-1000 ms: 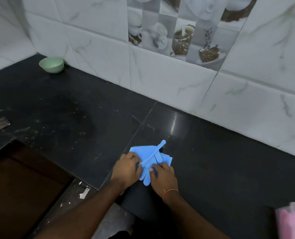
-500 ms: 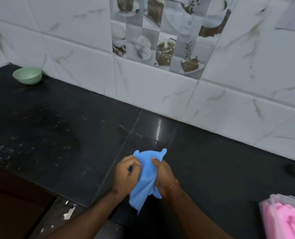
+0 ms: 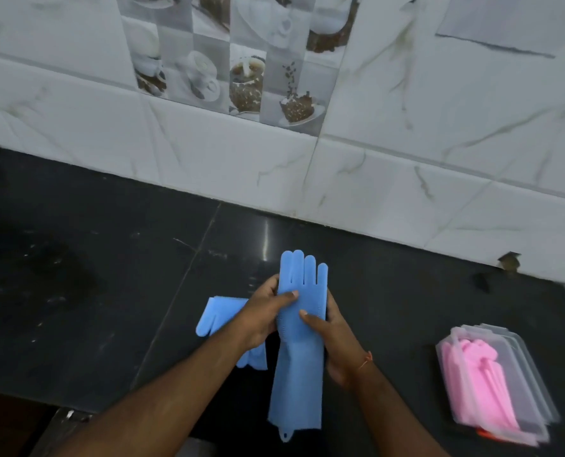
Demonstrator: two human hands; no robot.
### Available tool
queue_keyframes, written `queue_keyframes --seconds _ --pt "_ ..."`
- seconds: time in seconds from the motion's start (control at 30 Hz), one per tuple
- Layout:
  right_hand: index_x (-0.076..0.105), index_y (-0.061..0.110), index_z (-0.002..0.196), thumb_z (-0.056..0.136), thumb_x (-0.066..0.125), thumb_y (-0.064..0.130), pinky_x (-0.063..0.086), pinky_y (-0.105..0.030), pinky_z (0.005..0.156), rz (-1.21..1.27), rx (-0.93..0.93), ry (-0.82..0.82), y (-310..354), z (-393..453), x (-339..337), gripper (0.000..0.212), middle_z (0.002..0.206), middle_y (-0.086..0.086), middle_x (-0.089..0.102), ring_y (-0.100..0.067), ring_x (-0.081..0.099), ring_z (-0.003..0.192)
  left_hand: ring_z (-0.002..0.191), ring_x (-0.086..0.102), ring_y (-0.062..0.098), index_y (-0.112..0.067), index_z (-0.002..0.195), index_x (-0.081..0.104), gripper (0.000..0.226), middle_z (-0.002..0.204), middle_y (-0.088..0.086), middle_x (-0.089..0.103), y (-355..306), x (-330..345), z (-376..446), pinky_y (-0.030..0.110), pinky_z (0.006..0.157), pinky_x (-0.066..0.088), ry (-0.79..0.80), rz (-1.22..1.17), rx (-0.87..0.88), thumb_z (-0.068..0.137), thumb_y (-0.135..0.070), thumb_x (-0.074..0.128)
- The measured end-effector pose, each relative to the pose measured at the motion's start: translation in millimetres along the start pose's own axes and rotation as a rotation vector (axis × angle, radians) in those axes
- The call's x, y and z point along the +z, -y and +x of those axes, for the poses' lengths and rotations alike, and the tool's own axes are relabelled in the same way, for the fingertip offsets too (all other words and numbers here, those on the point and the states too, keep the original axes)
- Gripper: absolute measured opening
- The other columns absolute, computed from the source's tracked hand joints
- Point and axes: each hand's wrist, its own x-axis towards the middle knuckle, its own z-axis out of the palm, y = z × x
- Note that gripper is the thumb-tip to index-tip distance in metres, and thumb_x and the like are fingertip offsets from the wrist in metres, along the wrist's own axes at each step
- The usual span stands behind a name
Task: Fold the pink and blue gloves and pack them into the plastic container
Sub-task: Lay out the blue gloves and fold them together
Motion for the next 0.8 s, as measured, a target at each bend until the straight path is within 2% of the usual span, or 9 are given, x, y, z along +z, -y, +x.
queue_keyframes --seconds 0.17,0.3,0.43,0.53,0.6,0.67,0.7,0.73,0.8 --pt "0.055 0.035 0.142 0.089 0.085 0.018 0.062 -0.064 0.088 -0.143 0.230 -0.108 -22.5 -33.1 -64.4 0.063 0.132 -0.005 0.075 -0.034 0.075 0.116 0.117 0.077 0.025 -0.027 0.137 0.066 0.037 0.127 0.002 0.080 23.7 42.6 22.9 0.049 0.105 0.063 -0.101 0.164 0.033 0.103 -0.016 0.075" --pt "0.058 0.033 0.141 0.095 0.075 0.007 0.057 -0.071 0.094 -0.141 0.228 -0.288 -36.8 -57.4 -107.8 0.055 0.128 -0.006 0.077 -0.034 0.075 0.115 0.120 0.076 0.020 -0.026 0.139 0.065 0.038 0.133 0.001 0.077 51.2 73.4 39.9 0.044 0.107 0.062 -0.012 0.247 0.000 0.103 -0.015 0.073" --pt "0.060 0.023 0.141 0.100 0.065 -0.004 0.062 -0.063 0.092 -0.104 0.183 -0.442 -38.7 -77.6 -145.9 0.050 0.123 -0.007 0.079 -0.033 0.077 0.111 0.127 0.071 0.019 -0.023 0.146 0.063 0.041 0.137 0.000 0.074 80.1 103.7 59.7 0.047 0.114 0.056 0.084 0.385 -0.046 0.106 -0.012 0.063" --pt "0.061 0.024 0.139 0.102 0.060 -0.005 0.066 -0.058 0.078 -0.174 0.177 -0.542 -33.4 -89.5 -169.3 0.047 0.118 -0.005 0.081 -0.032 0.079 0.105 0.129 0.070 0.020 -0.021 0.147 0.062 0.045 0.138 0.000 0.073 96.2 125.9 72.7 0.044 0.113 0.056 0.137 0.494 -0.035 0.104 -0.008 0.065" --pt "0.061 0.028 0.137 0.103 0.058 -0.002 0.066 -0.055 0.068 -0.244 0.179 -0.608 -28.5 -94.8 -184.3 0.045 0.116 -0.002 0.080 -0.029 0.079 0.102 0.127 0.070 0.018 -0.022 0.144 0.062 0.046 0.135 -0.003 0.073 104.4 142.7 81.3 0.034 0.104 0.060 0.154 0.533 -0.018 0.102 -0.006 0.069" --pt "0.060 0.031 0.136 0.103 0.057 0.005 0.065 -0.046 0.055 -0.370 0.189 -0.657 -23.9 -98.6 -197.7 0.042 0.111 0.004 0.078 -0.024 0.078 0.095 0.125 0.070 0.016 -0.018 0.147 0.060 0.051 0.137 -0.002 0.072 111.0 157.4 89.7 0.027 0.099 0.060 0.146 0.553 -0.019 0.099 -0.009 0.076" --pt "0.059 0.031 0.137 0.103 0.057 0.010 0.064 -0.040 0.051 -0.466 0.195 -0.677 -21.9 -99.4 -202.5 0.040 0.108 0.009 0.076 -0.020 0.077 0.090 0.126 0.069 0.015 -0.017 0.150 0.058 0.057 0.140 0.000 0.071 113.0 162.0 92.7 0.029 0.102 0.059 0.141 0.558 -0.029 0.098 -0.011 0.079" --pt "0.058 0.031 0.137 0.103 0.057 0.014 0.064 -0.038 0.051 -0.570 0.198 -0.694 -20.2 -100.1 -207.5 0.038 0.108 0.011 0.074 -0.018 0.075 0.088 0.129 0.067 0.016 -0.016 0.153 0.056 0.063 0.144 0.001 0.069 115.0 165.5 95.7 0.034 0.107 0.058 0.137 0.564 -0.042 0.096 -0.012 0.081" --pt "0.058 0.027 0.139 0.103 0.056 0.016 0.067 -0.043 0.070 -0.817 0.190 -0.722 -16.2 -99.8 -214.7 0.037 0.117 0.007 0.074 -0.020 0.072 0.095 0.136 0.063 0.018 -0.017 0.158 0.052 0.073 0.149 0.001 0.064 117.3 168.6 100.3 0.043 0.117 0.054 0.122 0.578 -0.061 0.094 -0.014 0.085"
